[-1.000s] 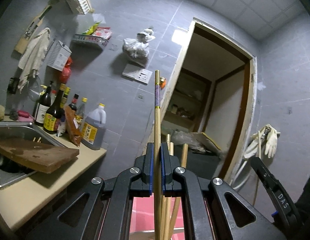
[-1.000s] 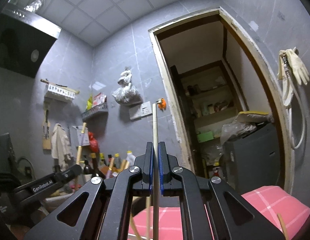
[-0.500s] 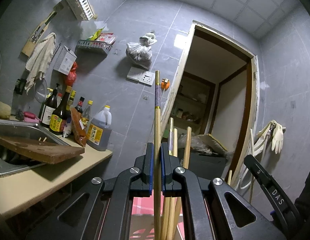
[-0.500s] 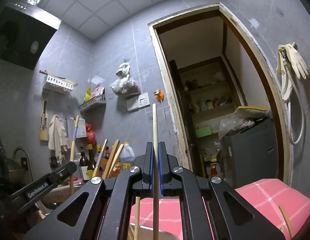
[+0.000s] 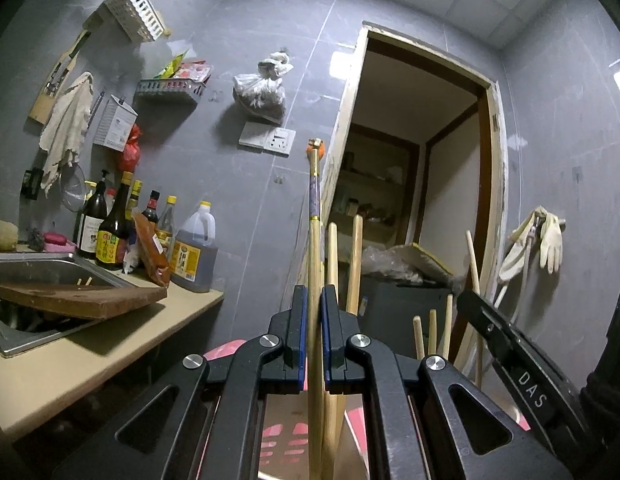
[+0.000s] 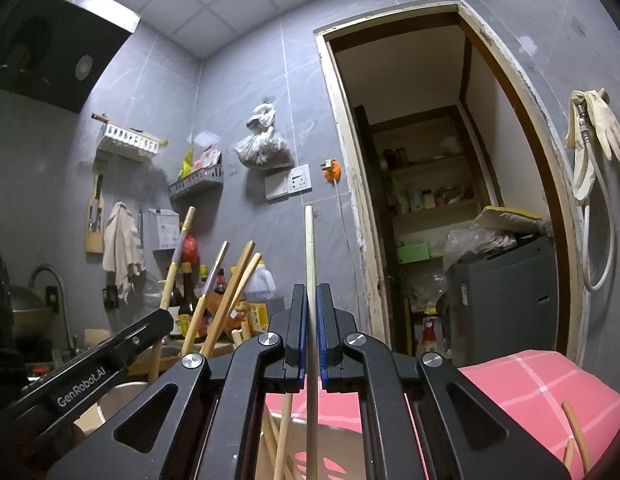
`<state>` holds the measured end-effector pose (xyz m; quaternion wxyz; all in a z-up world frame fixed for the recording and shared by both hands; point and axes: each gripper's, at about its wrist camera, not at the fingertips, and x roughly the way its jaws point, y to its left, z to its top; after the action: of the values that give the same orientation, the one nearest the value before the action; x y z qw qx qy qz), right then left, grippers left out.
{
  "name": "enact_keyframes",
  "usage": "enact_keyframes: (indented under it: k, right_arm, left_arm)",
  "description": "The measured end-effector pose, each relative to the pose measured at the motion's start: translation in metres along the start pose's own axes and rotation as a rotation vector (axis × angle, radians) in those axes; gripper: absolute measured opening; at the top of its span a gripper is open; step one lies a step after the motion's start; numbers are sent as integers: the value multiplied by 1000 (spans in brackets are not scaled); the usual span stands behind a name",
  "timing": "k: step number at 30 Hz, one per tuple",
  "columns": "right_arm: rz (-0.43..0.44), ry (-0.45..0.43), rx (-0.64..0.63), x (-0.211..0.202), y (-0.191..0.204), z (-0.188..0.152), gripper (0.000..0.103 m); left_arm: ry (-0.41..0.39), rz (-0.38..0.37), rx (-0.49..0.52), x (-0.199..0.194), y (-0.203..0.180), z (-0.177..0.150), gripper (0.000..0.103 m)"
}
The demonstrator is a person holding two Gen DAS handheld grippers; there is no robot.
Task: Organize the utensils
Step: 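Lower both chopsticks into the white holder and open both grippers, then move both grippers back over the last two chopsticks on the cloth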
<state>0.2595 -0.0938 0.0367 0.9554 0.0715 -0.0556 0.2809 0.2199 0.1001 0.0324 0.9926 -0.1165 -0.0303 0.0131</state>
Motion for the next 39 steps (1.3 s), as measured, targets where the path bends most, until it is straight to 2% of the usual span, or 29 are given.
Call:
enact_keyframes:
  k: [8,21,23,27,29,31,35,39]
  right_arm:
    - [3,19,-3,0,1,-3,4]
    - [5,1,-4,-5,6,-3,10]
    - [1,-3,1,-5,6,-1,19]
    - [-14,4,12,-9,4,6,21]
    - [-25,7,13,-12,2,10,26]
    - [-41,8,8,-19,-1,14,32]
    - [-66,23,-9,-31,-8,22,43]
    - [-93,31,-15,-49,-16,33,54]
  left_arm:
    - [42,-5,7,2,-3,-9,4]
    - [64,-50,-35,-7,2,-2,5]
    - [70,-53,-36,-9,2,0,5]
    - [88,-54,-48,-12,4,4,5]
    - [103,-47,-51,-13,4,6,9]
    - [119,-52,-56,-14,3,9,17]
    - [146,-65,-51,-18,-5,15,22]
    - [168,-88,-35,-26,-19,20,33]
